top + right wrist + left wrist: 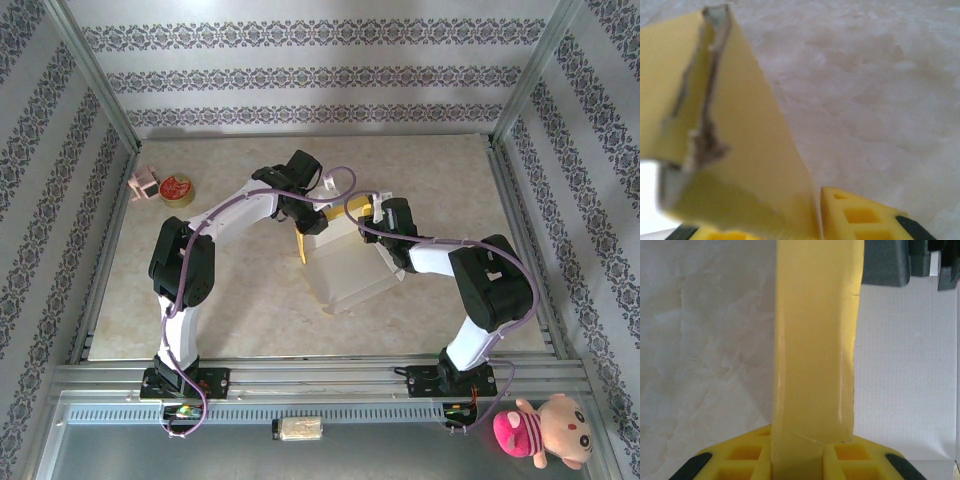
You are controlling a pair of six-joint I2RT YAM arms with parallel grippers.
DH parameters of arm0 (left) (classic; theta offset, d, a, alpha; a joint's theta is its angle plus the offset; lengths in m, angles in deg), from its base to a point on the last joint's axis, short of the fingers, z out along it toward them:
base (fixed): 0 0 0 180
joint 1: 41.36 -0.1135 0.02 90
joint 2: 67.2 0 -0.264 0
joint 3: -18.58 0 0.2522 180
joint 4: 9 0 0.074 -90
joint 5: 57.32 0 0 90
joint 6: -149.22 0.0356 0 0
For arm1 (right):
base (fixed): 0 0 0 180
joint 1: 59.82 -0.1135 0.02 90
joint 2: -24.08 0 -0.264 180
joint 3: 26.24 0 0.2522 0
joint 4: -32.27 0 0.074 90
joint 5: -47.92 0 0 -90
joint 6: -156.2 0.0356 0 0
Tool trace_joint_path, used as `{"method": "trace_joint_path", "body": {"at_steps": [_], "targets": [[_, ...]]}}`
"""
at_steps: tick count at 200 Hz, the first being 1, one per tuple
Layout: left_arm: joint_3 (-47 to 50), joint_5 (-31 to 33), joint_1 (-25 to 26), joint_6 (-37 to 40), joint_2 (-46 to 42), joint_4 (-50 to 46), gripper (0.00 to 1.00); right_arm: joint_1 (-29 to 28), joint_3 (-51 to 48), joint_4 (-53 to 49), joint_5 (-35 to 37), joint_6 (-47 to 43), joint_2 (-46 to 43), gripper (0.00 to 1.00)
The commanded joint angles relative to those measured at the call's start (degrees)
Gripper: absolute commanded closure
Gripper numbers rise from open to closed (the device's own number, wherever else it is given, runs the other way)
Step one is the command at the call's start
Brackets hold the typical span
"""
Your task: Fold the paper box
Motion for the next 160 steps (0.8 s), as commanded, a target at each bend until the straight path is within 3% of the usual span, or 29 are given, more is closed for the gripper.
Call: {"method": "trace_joint_path", "body": {"at_steps": [1,22,40,65,81,109,130,160], "targets": [[-0.11,-0.99,1.08,0.22,0.05,1.41,0.77,0.31,1.76,0.41,-3.01,-1.37,1.73,0.82],[0.01,-1.45,1.09,-0.29,-0.22,1.81,0.71,-0.12,2.29,0.78,-3.12,-2.12,3.35,0.86],[0.90,-1.70,1.08,-0.91,-1.05,3.06,0.58,-0.36,2.41,0.78,-2.02,-2.33,4.06,0.84],[3.44,-1.29,1.10,-2.49,-3.46,6.65,0.50,-0.42,2.43,0.79,-1.28,-3.89,3.62,0.88],[5.91,2.14,0.97,-6.80,-6.66,10.80,0.45,-0.41,2.36,0.29,-0.91,-5.76,2.03,0.90],[16.37,1.57,-0.89,-15.62,-17.73,24.96,0.32,0.02,3.73,-4.99,-1.75,-9.15,-2.82,0.93],[21.67,1.36,-3.59,-22.59,-25.86,30.85,0.27,3.39,5.31,-8.39,-7.54,-6.35,-7.00,0.96],[24.46,-1.96,-11.44,-33.99,-33.53,31.24,0.22,5.81,20.10,-32.19,-14.03,-15.15,-8.95,0.97]]}}
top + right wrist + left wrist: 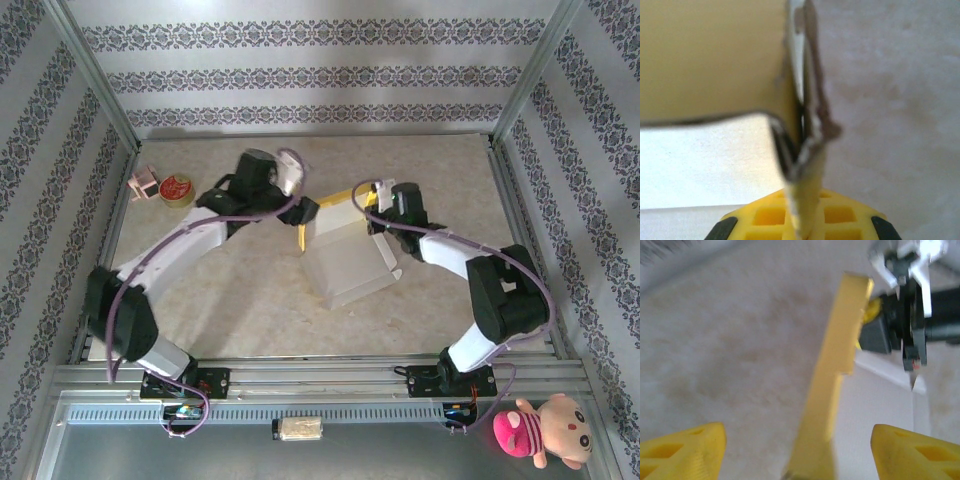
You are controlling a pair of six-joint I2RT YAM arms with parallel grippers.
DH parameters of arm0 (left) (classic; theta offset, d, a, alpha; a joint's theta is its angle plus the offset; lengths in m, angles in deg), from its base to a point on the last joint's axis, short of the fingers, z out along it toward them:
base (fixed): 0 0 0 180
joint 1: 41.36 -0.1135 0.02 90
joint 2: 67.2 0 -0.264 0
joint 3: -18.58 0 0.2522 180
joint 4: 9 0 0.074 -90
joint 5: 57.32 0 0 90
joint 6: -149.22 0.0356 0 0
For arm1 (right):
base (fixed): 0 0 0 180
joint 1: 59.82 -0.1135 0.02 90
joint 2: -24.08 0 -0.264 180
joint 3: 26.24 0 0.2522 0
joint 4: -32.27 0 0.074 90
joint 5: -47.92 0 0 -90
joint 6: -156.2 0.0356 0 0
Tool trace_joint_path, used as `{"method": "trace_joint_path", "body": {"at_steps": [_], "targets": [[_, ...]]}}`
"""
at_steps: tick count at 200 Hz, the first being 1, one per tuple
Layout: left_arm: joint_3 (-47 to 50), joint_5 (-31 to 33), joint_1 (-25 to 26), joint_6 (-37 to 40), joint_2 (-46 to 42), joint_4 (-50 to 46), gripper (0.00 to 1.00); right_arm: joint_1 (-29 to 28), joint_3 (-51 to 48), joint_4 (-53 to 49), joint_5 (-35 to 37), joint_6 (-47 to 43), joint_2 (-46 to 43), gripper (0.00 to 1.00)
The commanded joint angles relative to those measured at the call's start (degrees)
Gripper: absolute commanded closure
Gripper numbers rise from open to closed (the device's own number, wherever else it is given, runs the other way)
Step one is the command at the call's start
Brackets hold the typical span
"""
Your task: Fold the paper box
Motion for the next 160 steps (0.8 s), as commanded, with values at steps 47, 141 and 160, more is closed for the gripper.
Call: {"method": "trace_joint_path", "body": {"at_steps": [47,141,160], "targets": [[5.89,-8.28,-17.16,-20.53,-10.03,4.73,0.19,-5.15,43.33,-64.72,7.49,-46.73,7.75,0.96],[10.70,-7.55,-17.56,-16.53,-13.59,3.28,0.17,-15.67,59.73,-76.28,21.86,-67.62,33.87,0.93],[11.37,-7.63,-17.63,-16.51,-14.09,3.77,0.17,-18.08,56.68,-72.38,22.45,-68.98,37.03,0.91]]}}
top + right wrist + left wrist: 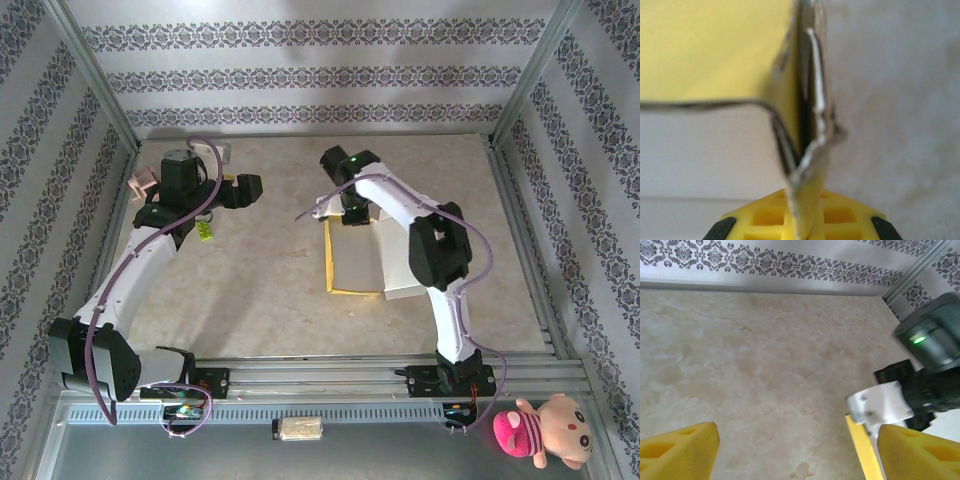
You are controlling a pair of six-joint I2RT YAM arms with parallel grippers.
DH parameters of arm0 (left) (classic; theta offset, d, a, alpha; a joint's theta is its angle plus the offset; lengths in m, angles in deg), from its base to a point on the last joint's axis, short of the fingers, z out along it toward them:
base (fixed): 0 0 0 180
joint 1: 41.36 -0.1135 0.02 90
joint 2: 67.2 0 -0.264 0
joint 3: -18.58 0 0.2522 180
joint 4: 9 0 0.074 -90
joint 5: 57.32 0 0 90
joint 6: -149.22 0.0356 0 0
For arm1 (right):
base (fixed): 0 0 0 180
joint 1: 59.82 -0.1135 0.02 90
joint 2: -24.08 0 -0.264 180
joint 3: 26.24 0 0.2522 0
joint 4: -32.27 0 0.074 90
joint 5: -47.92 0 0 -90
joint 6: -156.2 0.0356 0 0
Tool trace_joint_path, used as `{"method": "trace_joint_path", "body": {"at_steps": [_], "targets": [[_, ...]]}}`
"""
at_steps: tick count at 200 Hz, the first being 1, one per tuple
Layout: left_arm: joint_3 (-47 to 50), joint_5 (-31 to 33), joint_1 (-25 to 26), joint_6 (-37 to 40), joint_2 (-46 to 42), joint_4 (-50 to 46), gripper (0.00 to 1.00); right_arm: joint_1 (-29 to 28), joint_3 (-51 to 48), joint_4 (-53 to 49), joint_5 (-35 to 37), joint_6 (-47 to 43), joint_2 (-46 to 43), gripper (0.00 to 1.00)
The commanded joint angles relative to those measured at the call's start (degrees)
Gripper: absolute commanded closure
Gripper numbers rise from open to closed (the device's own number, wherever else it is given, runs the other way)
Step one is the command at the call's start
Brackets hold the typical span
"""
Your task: Fold the paper box
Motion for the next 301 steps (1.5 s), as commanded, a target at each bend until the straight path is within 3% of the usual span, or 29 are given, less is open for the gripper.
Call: {"method": "trace_joint_path", "body": {"at_steps": [1,59,86,108,135,159,201,217,249,266,282,301], "targets": [[1.19,-1.02,-0.25,0.49,-1.59,1.06,0.17,-3.48,-2.03,2.02,2.03,-3.96,2.52,0.91],[3.39,-3.53,-0.51,-4.12,-1.59,7.33,0.17,-9.75,-13.44,15.80,3.52,-7.70,2.45,0.91],[4.47,-4.48,-0.61,-5.50,-5.58,6.72,0.17,-12.74,-19.01,24.42,4.73,-14.09,-0.99,0.90],[5.72,-1.70,-0.69,-3.12,-10.72,1.79,0.16,-15.19,-26.64,32.21,4.01,-19.60,-6.48,0.86],[7.26,1.42,-0.69,-0.79,-16.20,-4.61,0.15,-16.65,-37.71,39.60,6.37,-27.17,-14.27,0.73],[9.38,-0.05,-0.71,1.45,-18.73,-6.76,0.14,-17.61,-38.14,38.50,7.71,-27.32,-20.10,0.58],[9.01,-4.95,-0.60,7.31,-20.02,-10.81,0.15,-19.27,-37.14,34.64,10.26,-21.61,-26.85,0.53],[9.61,-8.11,-0.37,9.46,-20.34,-10.31,0.14,-19.90,-34.59,32.49,10.29,-10.19,-29.21,0.51],[8.02,-8.32,1.65,12.45,-17.20,-10.39,0.14,-18.24,-28.08,23.39,7.03,29.30,-37.27,0.41],[5.13,-8.73,3.76,14.02,-12.69,-10.89,0.15,-15.99,-30.43,21.13,8.49,53.46,-44.24,0.30],[0.82,-8.86,7.43,17.68,-6.81,-12.73,0.15,-11.52,-34.81,17.09,2.42,73.66,-52.36,0.25],[-5.48,-8.72,12.42,23.44,0.93,-15.65,0.15,-5.17,-42.66,15.34,-5.31,89.32,-62.12,0.20]]}}
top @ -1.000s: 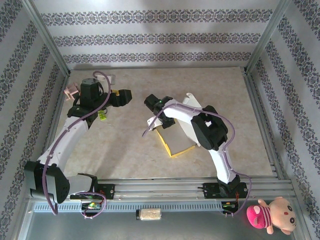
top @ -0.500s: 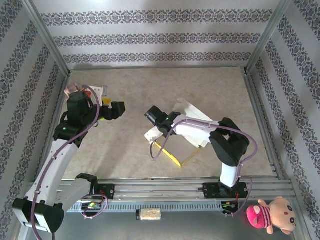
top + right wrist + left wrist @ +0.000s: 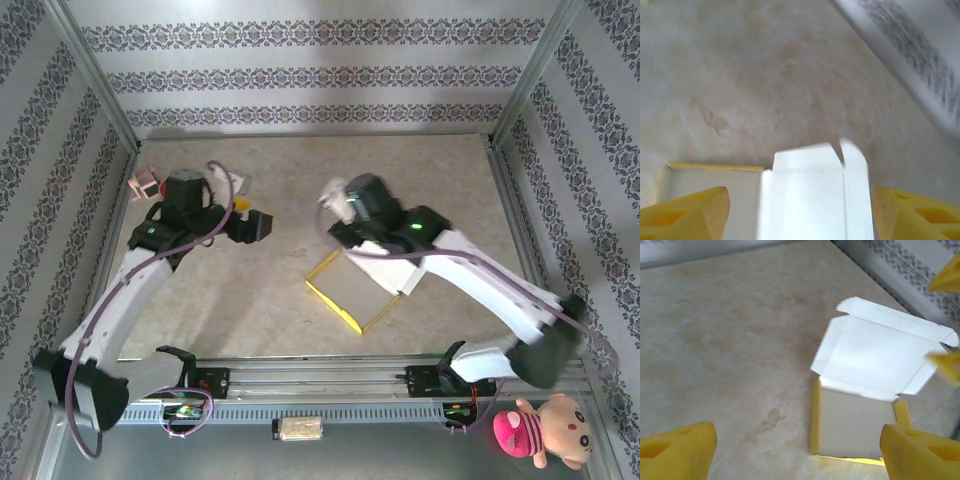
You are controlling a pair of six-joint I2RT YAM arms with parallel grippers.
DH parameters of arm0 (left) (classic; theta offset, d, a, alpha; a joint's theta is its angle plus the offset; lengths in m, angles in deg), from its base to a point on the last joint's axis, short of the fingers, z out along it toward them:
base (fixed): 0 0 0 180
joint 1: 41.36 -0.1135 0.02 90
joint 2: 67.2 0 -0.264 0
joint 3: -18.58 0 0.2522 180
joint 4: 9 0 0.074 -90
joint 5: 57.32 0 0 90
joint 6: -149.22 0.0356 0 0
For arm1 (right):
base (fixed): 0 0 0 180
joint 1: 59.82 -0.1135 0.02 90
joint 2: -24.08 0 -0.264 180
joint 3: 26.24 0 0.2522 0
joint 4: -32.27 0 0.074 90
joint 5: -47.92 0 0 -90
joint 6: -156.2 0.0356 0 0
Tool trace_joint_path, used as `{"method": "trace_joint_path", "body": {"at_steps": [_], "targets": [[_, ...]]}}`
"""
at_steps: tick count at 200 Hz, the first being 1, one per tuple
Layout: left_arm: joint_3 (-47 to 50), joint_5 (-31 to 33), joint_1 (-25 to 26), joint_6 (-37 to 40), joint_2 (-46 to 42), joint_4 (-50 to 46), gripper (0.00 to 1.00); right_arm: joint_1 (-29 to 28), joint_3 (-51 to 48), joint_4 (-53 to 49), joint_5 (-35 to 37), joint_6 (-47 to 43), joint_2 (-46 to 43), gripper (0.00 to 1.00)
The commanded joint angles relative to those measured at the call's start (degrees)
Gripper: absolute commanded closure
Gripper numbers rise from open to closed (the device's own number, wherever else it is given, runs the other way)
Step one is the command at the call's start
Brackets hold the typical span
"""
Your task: Fold the paper box
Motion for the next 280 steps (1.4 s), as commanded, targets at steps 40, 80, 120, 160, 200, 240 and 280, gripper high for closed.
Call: {"method": "trace_joint_path", "body": {"at_steps": [40,80,120,160,200,240,280], "targets": [[-15.22,-9.66,10.54,14.09,19.06,-1.10,0.15,20.72,-18.93,-16.43,-14.34,43.49,-21.61,0.02],[-16.86,-12.84,11.87,20.12,21.77,-1.08,0.14,25.01,-23.79,-13.97,-19.74,42.05,-18.35,0.02],[-14.86,-9.86,12.09,20.11,19.89,-2.46,0.14,25.29,-24.67,-8.38,-16.79,39.18,-12.39,0.15],[-10.03,-4.67,12.27,18.92,15.96,-1.53,0.14,25.27,-23.44,-9.07,-11.46,36.07,-11.38,0.48],[-12.39,-4.36,12.22,17.88,17.77,-0.13,0.14,25.34,-25.12,-8.14,-11.95,35.29,-14.30,0.63],[-17.03,0.51,12.30,14.25,22.82,2.48,0.13,25.32,-24.19,-7.94,-14.38,30.82,-12.76,0.88],[-18.46,1.60,12.27,15.16,25.04,3.74,0.11,25.13,-22.58,-1.44,-17.38,17.65,-13.55,0.98]]}}
